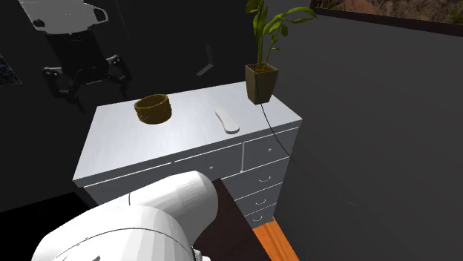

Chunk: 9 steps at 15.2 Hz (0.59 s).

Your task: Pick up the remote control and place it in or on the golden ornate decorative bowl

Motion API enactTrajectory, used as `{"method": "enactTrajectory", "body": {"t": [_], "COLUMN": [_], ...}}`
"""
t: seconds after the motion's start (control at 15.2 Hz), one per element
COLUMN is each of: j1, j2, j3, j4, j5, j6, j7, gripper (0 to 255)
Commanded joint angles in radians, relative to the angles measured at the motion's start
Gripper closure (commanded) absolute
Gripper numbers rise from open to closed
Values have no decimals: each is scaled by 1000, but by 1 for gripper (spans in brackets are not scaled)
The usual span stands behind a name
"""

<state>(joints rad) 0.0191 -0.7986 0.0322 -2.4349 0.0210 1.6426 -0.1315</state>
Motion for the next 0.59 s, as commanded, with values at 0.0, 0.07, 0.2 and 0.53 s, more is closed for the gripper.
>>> {"method": "enactTrajectory", "body": {"t": [0.0, 0.07, 0.2, 0.53], "j1": [0, -9, -28, -73], "j2": [0, 14, 46, 146], "j3": [0, -17, -50, -134], "j4": [0, -8, -21, -32], "j5": [0, -12, -34, -82], "j6": [0, 22, 65, 177], "j7": [0, -15, -44, -115], "gripper": [0, 0, 0, 0]}}
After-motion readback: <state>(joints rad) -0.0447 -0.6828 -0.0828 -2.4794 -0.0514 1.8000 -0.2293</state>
